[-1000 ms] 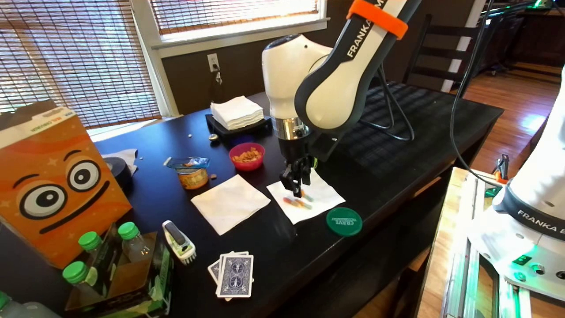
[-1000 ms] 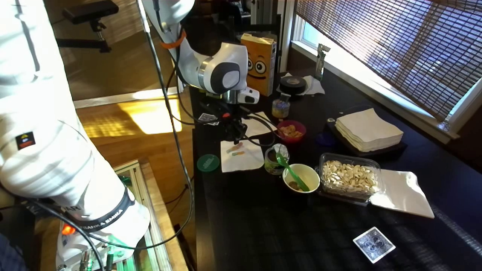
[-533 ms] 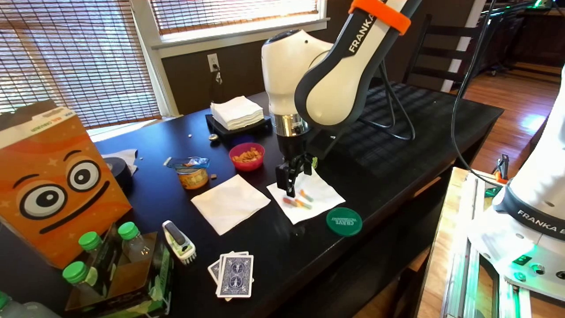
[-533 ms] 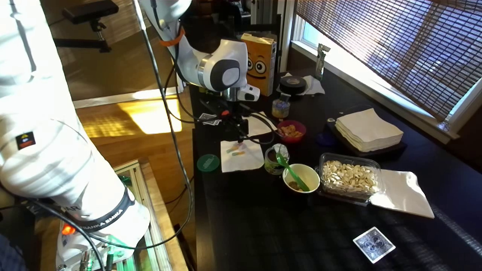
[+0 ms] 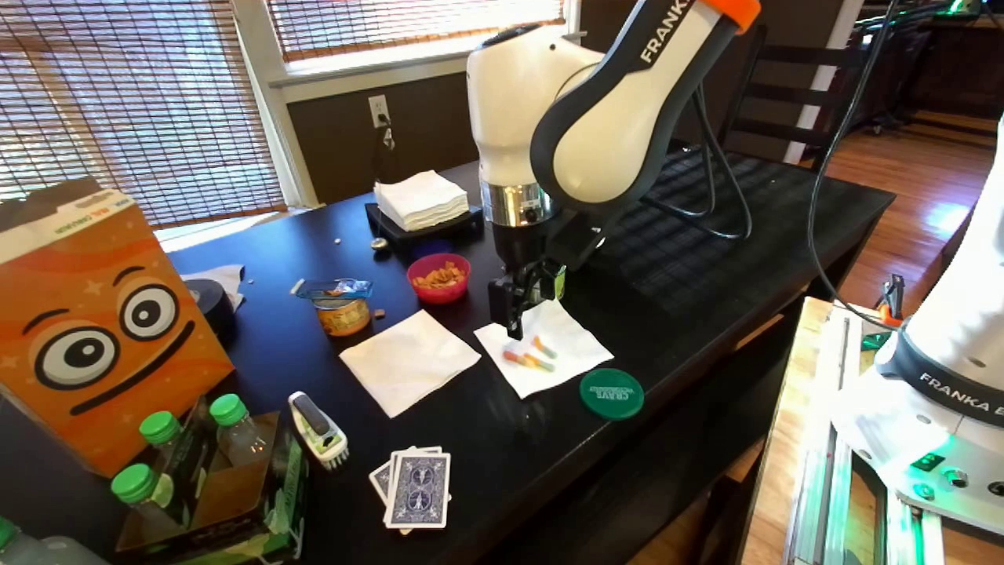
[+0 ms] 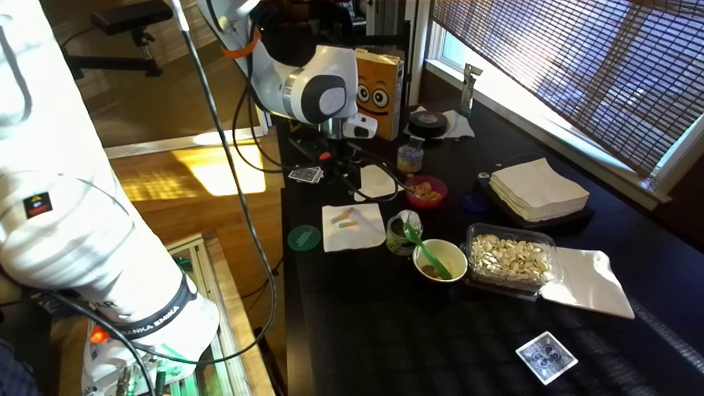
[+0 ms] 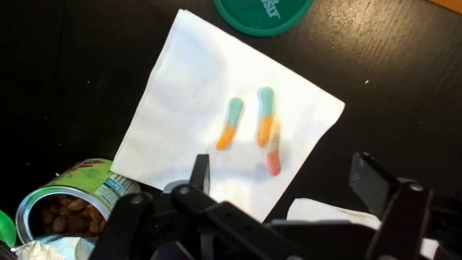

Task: Move the jelly worms to the serviette on the right

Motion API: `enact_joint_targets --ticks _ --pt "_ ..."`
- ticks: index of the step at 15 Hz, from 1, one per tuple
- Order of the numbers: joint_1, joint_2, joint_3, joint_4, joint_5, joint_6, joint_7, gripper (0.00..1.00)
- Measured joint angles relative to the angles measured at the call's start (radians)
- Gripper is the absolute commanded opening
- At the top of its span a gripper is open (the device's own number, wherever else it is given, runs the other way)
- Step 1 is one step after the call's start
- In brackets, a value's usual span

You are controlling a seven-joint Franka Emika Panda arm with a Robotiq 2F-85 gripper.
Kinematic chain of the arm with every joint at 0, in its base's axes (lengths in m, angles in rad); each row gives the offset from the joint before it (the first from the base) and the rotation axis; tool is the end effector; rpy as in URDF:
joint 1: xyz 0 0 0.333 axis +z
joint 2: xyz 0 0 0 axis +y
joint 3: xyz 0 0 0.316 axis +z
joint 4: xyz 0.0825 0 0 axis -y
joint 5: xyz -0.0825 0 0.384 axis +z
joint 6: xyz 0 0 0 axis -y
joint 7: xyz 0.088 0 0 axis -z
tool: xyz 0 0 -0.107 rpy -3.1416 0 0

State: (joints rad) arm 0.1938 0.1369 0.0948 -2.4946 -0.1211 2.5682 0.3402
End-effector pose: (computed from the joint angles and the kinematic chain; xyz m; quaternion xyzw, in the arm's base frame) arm 0.4453 0.1352 0.2279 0.9989 0.0258 -0.0218 0.0331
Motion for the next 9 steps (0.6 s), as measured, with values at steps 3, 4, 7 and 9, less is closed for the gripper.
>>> enact_joint_targets --ticks 3,4,7,9 --pt "0.003 -0.079 0.016 -0.035 0.007 -0.035 0.021 1.0" --pt "0.004 -0.112 0.025 -0.051 0.012 -0.045 0.034 1.0" --pt "0.007 -0.221 0.062 -0.102 0.023 -0.087 0.092 1.0" --pt "0.008 -0.292 0.091 -0.131 0.034 -0.122 0.122 1.0"
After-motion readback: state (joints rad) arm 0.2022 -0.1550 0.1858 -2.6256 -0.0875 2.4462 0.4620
